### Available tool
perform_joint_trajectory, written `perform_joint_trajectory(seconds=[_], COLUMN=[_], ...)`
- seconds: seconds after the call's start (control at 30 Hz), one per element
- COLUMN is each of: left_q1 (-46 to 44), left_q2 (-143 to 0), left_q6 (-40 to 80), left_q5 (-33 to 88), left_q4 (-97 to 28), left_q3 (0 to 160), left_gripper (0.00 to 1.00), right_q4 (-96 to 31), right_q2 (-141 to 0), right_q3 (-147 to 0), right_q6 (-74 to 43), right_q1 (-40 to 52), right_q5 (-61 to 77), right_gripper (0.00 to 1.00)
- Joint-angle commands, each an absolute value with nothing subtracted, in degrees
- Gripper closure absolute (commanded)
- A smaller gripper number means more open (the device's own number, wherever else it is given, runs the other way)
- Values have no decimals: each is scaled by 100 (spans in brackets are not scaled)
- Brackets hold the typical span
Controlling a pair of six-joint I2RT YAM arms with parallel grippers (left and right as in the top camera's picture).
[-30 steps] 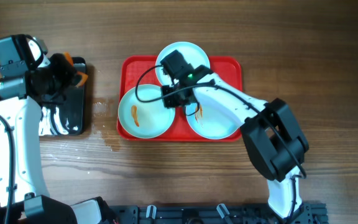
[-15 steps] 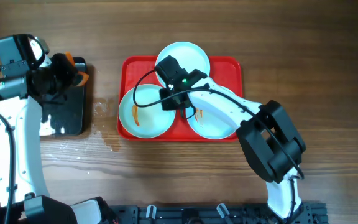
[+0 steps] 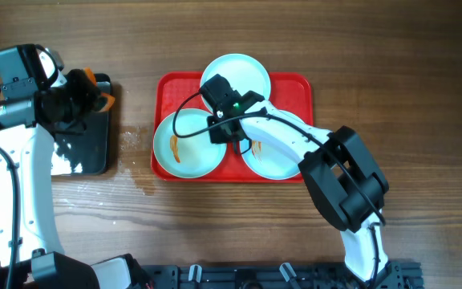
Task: Clean dirty plates on tray and stack at the side
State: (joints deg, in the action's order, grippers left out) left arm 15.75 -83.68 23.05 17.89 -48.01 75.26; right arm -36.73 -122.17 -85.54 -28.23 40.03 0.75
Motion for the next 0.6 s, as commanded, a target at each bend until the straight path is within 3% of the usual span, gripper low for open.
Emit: perform_joint_trajectory(seconds=[0.0,0.1,0.57], left_q1=[1529,1363,38], left_q2=[-8348,-8348,-8997], left_q6=[2320,2318,2322], left_q5=[1863,1859,1651], left_q4=[-4871,-5028,-4958], left_q3=[7564,7564,6945], left_gripper=[96,96,96], right_q4=[-3688,-3651,-3618], right_q2=[-12420,-12420,-12418], right_q3=[-8499,-8501,-8521], right_q6=[-2871,-2908,-3065], right_q1=[3990,3986,3966], right_q5=[-56,-180,-176], right_gripper=[91,96,96])
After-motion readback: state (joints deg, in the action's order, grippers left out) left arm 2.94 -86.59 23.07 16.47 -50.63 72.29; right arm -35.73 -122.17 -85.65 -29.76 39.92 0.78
